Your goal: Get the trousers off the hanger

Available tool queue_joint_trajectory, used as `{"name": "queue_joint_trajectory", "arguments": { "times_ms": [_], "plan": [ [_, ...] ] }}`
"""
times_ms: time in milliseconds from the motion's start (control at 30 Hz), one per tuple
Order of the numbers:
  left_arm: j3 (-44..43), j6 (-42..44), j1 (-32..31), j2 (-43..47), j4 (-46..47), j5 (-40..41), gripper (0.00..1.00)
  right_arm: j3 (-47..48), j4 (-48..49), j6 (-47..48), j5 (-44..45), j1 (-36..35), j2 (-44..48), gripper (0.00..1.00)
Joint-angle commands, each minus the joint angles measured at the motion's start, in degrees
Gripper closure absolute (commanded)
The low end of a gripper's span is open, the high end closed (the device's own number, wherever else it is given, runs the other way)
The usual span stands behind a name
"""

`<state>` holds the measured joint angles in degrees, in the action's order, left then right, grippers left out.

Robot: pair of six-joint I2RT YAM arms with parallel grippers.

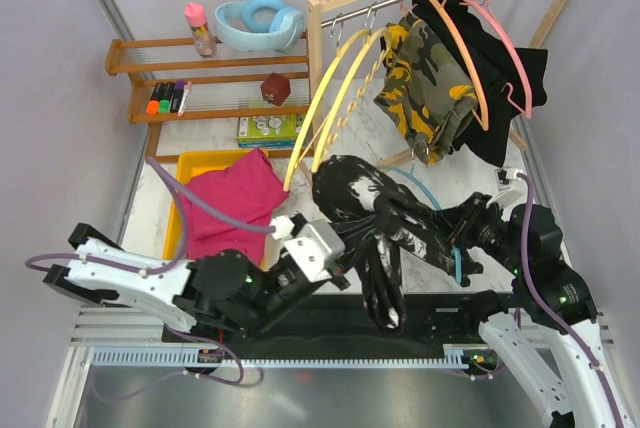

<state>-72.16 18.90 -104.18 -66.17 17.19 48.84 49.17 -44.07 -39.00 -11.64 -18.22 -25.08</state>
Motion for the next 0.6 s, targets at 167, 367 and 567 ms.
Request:
{"name": "queue_joint_trajectory", "arguments": {
  "times_ms": [167,367,567],
  "plan": [
    [-4.0,-13.4,-1.1,15.2,-6.4,-12.0,0.98,-1.3,-0.7,5.8,8.1,0.2,-2.2,1.00],
    [-0.8,-18.4,-1.0,22.6,-7.4,-15.4,0.98,-3.5,1.4,5.6,8.3,0.2,-3.3,1.00],
    [1.7,-14.5,-1.0,25.9,-0.6,-11.1,0.98,-5.4,2.2,5.0,8.3,0.2,-2.9,1.00]
  ]
}}
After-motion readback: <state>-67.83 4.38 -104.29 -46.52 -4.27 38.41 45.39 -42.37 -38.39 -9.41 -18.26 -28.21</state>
